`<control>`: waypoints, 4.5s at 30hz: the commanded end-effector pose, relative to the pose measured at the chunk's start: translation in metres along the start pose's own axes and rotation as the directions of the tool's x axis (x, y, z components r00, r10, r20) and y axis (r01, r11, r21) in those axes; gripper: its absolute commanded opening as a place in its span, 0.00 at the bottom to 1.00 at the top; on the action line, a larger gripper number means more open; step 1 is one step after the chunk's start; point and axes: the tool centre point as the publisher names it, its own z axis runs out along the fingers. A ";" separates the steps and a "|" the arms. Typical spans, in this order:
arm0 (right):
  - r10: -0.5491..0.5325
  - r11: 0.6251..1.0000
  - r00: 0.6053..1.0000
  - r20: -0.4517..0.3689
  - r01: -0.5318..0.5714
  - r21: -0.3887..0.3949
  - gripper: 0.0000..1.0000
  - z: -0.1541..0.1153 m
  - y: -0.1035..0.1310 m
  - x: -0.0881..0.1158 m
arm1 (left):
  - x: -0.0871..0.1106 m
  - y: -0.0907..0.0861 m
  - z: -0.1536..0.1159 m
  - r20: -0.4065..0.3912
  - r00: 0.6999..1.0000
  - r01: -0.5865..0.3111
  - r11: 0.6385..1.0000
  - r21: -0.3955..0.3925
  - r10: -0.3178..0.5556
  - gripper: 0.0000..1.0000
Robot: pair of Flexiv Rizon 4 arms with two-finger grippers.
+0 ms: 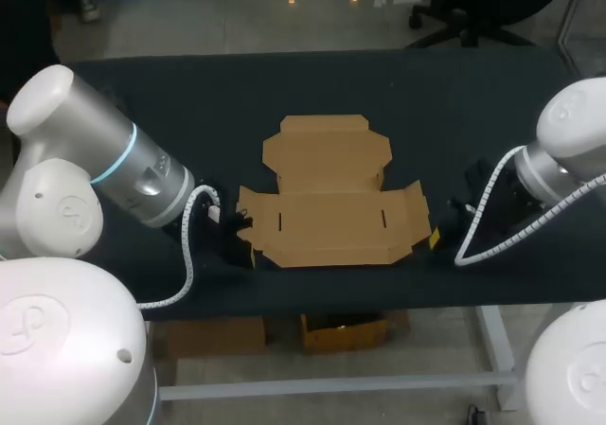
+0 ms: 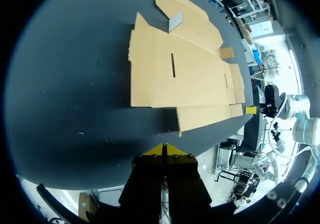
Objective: Assemble the packaging by folding the flat box into shape, placing the metal phone stand inside, and closing the box properly
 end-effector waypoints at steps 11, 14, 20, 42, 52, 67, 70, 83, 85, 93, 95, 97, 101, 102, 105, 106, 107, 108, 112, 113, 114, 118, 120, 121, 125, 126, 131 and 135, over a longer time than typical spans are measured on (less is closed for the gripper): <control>-0.009 1.000 1.000 -0.025 0.009 0.003 0.00 0.015 0.008 0.000 | -0.009 -0.016 0.023 -0.017 1.000 0.014 1.000 -0.013 -0.014 0.00; -0.012 1.000 0.999 -0.031 0.012 0.004 0.00 0.018 0.008 0.001 | -0.010 -0.017 0.025 -0.023 1.000 0.015 1.000 -0.020 -0.015 0.00; -0.016 1.000 1.000 -0.025 0.016 0.004 0.00 0.027 0.005 0.005 | -0.012 -0.019 0.028 -0.031 0.999 0.017 1.000 -0.026 -0.018 0.00; -0.023 1.000 0.999 -0.038 0.023 0.000 0.00 0.046 0.008 0.009 | -0.009 -0.029 0.040 -0.052 0.999 0.015 0.999 -0.052 -0.018 0.00; -0.032 0.999 0.999 -0.026 0.032 -0.014 0.00 0.042 0.009 0.016 | 0.002 -0.023 0.030 -0.033 0.999 0.000 0.999 -0.041 -0.001 0.00; -0.018 1.000 1.000 -0.016 0.018 -0.018 0.00 0.044 0.010 0.018 | 0.006 -0.020 0.028 -0.016 1.000 -0.010 0.999 -0.047 0.010 0.00; -0.006 1.000 1.000 -0.019 0.006 -0.021 0.00 0.044 0.009 0.018 | 0.006 -0.019 0.029 -0.018 1.000 -0.012 0.999 -0.050 0.011 0.00; 0.011 0.999 1.000 -0.027 -0.012 -0.040 0.00 0.039 0.006 0.025 | 0.010 -0.016 0.027 -0.009 1.000 -0.024 0.999 -0.047 0.024 0.00; 0.015 0.999 1.000 -0.021 -0.016 -0.042 0.00 0.038 0.007 0.026 | 0.012 -0.015 0.026 -0.006 1.000 -0.027 0.999 -0.045 0.027 0.00; 0.018 0.999 1.000 -0.013 -0.018 -0.049 0.00 0.037 0.008 0.028 | 0.016 -0.016 0.023 0.008 0.999 -0.037 0.999 -0.039 0.037 0.00; 0.015 0.999 1.000 -0.011 -0.016 -0.048 0.00 0.038 0.009 0.030 | 0.018 -0.016 0.024 0.010 0.999 -0.043 0.998 -0.042 0.044 0.00; 0.013 0.999 1.000 -0.007 -0.014 -0.046 0.00 0.038 0.010 0.031 | 0.021 -0.017 0.025 0.011 0.999 -0.052 0.998 -0.046 0.053 0.00; 0.011 0.999 1.000 0.000 -0.011 -0.042 0.00 0.039 0.011 0.033 | 0.027 -0.017 0.027 0.016 0.997 -0.070 0.996 -0.049 0.071 0.00; 0.010 0.999 1.000 0.002 -0.010 -0.040 0.00 0.039 0.012 0.034 | 0.028 -0.018 0.028 0.018 0.997 -0.071 0.996 -0.050 0.072 0.00; 0.008 0.999 1.000 0.004 -0.008 -0.037 0.00 0.040 0.014 0.034 | 0.031 -0.019 0.030 0.022 0.997 -0.079 0.996 -0.050 0.080 0.00; 0.008 0.999 1.000 0.005 -0.007 -0.036 0.00 0.040 0.014 0.034 | 0.032 -0.020 0.031 0.023 0.996 -0.080 0.995 -0.051 0.082 0.00; 0.007 0.999 1.000 0.005 -0.007 -0.035 0.00 0.040 0.014 0.035 | 0.033 -0.021 0.032 0.024 0.996 -0.083 0.995 -0.052 0.084 0.00; 0.006 0.999 1.000 0.006 -0.006 -0.034 0.00 0.040 0.015 0.035 | 0.033 -0.022 0.034 0.024 0.996 -0.084 0.995 -0.054 0.086 0.00; 0.003 1.000 1.000 0.010 -0.003 -0.029 0.00 0.042 0.016 0.037 | 0.036 -0.023 0.037 0.023 0.995 -0.092 0.994 -0.062 0.094 0.00; 0.002 1.000 1.000 0.011 -0.002 -0.026 0.00 0.042 0.017 0.037 | 0.037 -0.023 0.038 0.022 0.995 -0.096 0.993 -0.065 0.098 0.00; 0.001 1.000 1.000 0.014 -0.001 -0.024 0.00 0.043 0.017 0.037 | 0.038 -0.023 0.039 0.022 0.995 -0.099 0.993 -0.067 0.100 0.00; -0.005 1.000 1.000 0.026 0.006 -0.014 0.00 0.045 0.019 0.040 | 0.041 -0.022 0.042 0.023 0.994 -0.108 0.991 -0.072 0.110 0.00; -0.009 1.000 0.999 0.031 0.009 -0.008 0.00 0.048 0.019 0.043 | 0.043 -0.021 0.043 0.023 0.993 -0.113 0.991 -0.075 0.115 0.00; -0.012 1.000 0.999 0.033 0.012 -0.004 0.00 0.049 0.020 0.043 | 0.043 -0.021 0.043 0.023 0.993 -0.113 0.991 -0.075 0.115 0.00; -0.020 1.000 0.999 0.037 0.020 0.009 0.00 0.053 0.020 0.045 | 0.044 -0.021 0.045 0.024 0.993 -0.116 0.990 -0.079 0.118 0.00; -0.021 1.000 0.999 0.039 0.020 0.011 0.00 0.053 0.020 0.046 | 0.044 -0.021 0.046 0.024 0.993 -0.117 0.990 -0.081 0.119 0.00; -0.023 1.000 0.999 0.049 0.022 0.019 0.00 0.056 0.018 0.047 | 0.045 -0.021 0.047 0.025 0.992 -0.119 0.990 -0.082 0.121 0.00; -0.020 0.999 0.998 0.055 0.019 0.026 0.00 0.060 0.014 0.047 | 0.046 -0.022 0.049 0.027 0.992 -0.122 0.989 -0.081 0.124 0.00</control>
